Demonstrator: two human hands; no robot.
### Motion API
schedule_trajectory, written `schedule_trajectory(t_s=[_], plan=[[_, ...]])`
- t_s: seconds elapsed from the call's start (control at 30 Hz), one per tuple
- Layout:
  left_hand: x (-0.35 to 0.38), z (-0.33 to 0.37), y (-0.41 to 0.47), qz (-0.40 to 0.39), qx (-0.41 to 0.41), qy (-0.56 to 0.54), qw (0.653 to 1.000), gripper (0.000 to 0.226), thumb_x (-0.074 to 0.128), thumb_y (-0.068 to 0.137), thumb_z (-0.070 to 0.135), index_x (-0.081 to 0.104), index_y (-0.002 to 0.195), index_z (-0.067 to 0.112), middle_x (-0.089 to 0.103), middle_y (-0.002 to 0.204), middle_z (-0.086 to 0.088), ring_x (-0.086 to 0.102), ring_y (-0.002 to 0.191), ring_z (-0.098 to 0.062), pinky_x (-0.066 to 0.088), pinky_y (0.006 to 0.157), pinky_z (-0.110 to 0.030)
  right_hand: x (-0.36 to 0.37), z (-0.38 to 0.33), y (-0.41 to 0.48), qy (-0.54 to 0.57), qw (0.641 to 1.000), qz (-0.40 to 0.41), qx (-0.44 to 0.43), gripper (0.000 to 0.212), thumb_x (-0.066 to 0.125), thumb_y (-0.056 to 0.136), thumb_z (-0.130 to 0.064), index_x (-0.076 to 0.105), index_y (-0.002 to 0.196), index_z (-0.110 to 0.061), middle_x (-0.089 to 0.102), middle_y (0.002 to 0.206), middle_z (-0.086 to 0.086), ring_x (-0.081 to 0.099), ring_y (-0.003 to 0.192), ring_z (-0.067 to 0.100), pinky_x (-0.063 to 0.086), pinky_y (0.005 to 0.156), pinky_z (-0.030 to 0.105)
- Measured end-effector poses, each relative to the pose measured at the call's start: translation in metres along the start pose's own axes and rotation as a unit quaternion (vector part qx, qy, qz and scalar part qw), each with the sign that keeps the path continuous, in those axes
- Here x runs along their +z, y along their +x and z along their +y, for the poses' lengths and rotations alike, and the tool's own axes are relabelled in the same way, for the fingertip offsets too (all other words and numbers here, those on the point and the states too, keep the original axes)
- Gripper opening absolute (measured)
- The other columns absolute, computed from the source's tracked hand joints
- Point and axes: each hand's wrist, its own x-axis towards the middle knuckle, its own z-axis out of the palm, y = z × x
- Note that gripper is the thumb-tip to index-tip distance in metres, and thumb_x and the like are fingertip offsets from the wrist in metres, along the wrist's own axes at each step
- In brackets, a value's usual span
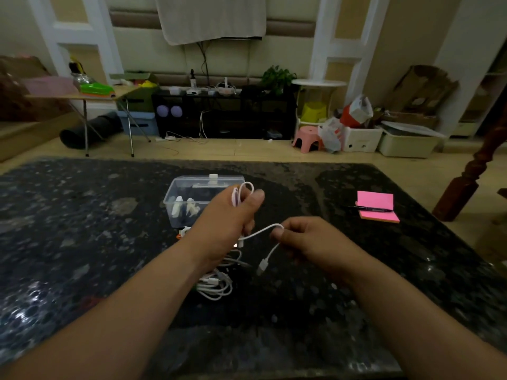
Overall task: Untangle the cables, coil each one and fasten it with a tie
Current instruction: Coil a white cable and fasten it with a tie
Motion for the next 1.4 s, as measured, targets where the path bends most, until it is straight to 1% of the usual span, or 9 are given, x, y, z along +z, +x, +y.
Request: schedule_trajectory(t_s=[0.17, 0.23, 0.5, 0.7, 0.87, 0.93, 1.03, 1.27, 1.4], plan=[[0.000, 0.000, -0.006, -0.074, 0.014, 0.224, 0.972, 0.024, 0.060, 0.106, 0.036, 0.070, 0.097, 0.016, 0.066, 0.089, -0.013, 0.052, 0.068, -0.002, 0.047, 0.067, -0.020, -0.010, -0.009, -0.003, 0.047, 0.998, 0.048, -0.019, 0.011, 0.075, 0.097, -0.030, 0.077, 0.092, -0.020, 0.073, 0.075, -0.002, 0.067, 0.072, 0.015, 0.053, 0.069, 0.032], [0.003, -0.004, -0.006, -0.109, 0.012, 0.255, 0.961, 0.026, 0.060, 0.106, 0.040, 0.069, 0.094, 0.019, 0.067, 0.088, -0.015, 0.054, 0.069, -0.007, 0.047, 0.068, -0.029, -0.008, -0.011, -0.005, 0.035, 0.997, 0.058, -0.037, 0.009, 0.075, 0.096, -0.029, 0.077, 0.094, -0.020, 0.075, 0.078, 0.000, 0.068, 0.071, 0.014, 0.055, 0.068, 0.031], [0.010, -0.003, -0.010, -0.096, -0.027, 0.147, 0.984, 0.032, 0.046, 0.112, 0.037, 0.054, 0.106, 0.006, 0.070, 0.090, -0.016, 0.068, 0.081, -0.023, 0.058, 0.085, -0.053, -0.008, -0.019, -0.012, 0.018, 0.998, 0.023, -0.050, 0.007, 0.072, 0.098, -0.015, 0.071, 0.104, -0.015, 0.080, 0.086, 0.001, 0.076, 0.078, 0.015, 0.058, 0.071, 0.029], [0.017, -0.001, -0.016, -0.188, -0.043, 0.105, 0.976, 0.032, 0.056, 0.109, 0.031, 0.047, 0.101, 0.001, 0.045, 0.067, -0.008, 0.040, 0.050, -0.014, 0.034, 0.047, -0.025, -0.006, -0.022, -0.014, 0.011, 0.996, 0.060, -0.070, 0.013, 0.062, 0.105, -0.025, 0.075, 0.102, -0.023, 0.078, 0.094, 0.001, 0.074, 0.091, 0.024, 0.061, 0.083, 0.044], [0.014, -0.017, -0.010, -0.144, 0.025, 0.286, 0.947, 0.025, 0.069, 0.094, 0.036, 0.054, 0.114, 0.034, 0.067, 0.110, 0.008, 0.067, 0.096, -0.006, 0.058, 0.084, -0.041, 0.002, -0.028, -0.020, -0.068, 0.994, 0.012, -0.085, 0.049, 0.045, 0.095, -0.073, 0.067, 0.107, -0.031, 0.074, 0.097, -0.005, 0.070, 0.087, 0.008, 0.057, 0.078, 0.031], [0.016, -0.016, -0.015, -0.172, 0.048, 0.324, 0.929, 0.030, 0.068, 0.093, 0.025, 0.052, 0.115, 0.038, 0.058, 0.125, 0.007, 0.062, 0.108, -0.003, 0.054, 0.095, -0.032, 0.019, -0.024, -0.020, -0.150, 0.981, 0.023, -0.120, 0.039, 0.050, 0.097, -0.068, 0.060, 0.101, -0.030, 0.068, 0.091, -0.007, 0.064, 0.080, 0.002, 0.051, 0.070, 0.021], [0.013, -0.013, -0.019, -0.140, 0.024, 0.256, 0.956, 0.036, 0.073, 0.089, 0.012, 0.054, 0.112, 0.033, 0.055, 0.118, 0.007, 0.060, 0.094, 0.004, 0.047, 0.078, -0.015, 0.038, -0.021, -0.015, -0.130, 0.975, 0.072, -0.167, 0.026, 0.055, 0.106, -0.044, 0.056, 0.089, -0.025, 0.064, 0.079, -0.005, 0.060, 0.070, 0.003, 0.044, 0.058, 0.017], [-0.013, -0.012, -0.029, -0.092, 0.022, 0.330, 0.939, 0.027, 0.055, 0.107, 0.040, 0.057, 0.099, 0.014, 0.061, 0.084, -0.005, 0.052, 0.070, -0.013, 0.049, 0.070, -0.047, 0.043, -0.029, 0.002, -0.067, 0.973, 0.150, -0.163, 0.019, 0.053, 0.109, -0.029, 0.060, 0.092, -0.024, 0.065, 0.078, -0.006, 0.061, 0.068, 0.000, 0.046, 0.056, 0.012], [-0.030, -0.011, -0.036, -0.110, 0.029, 0.317, 0.942, 0.028, 0.043, 0.113, 0.036, 0.062, 0.121, 0.017, 0.070, 0.110, -0.004, 0.065, 0.098, -0.015, 0.053, 0.093, -0.048, 0.061, -0.038, 0.002, -0.053, 0.976, 0.117, -0.174, 0.028, 0.049, 0.110, -0.038, 0.059, 0.088, -0.022, 0.064, 0.075, -0.006, 0.058, 0.065, 0.001, 0.044, 0.054, 0.014]])
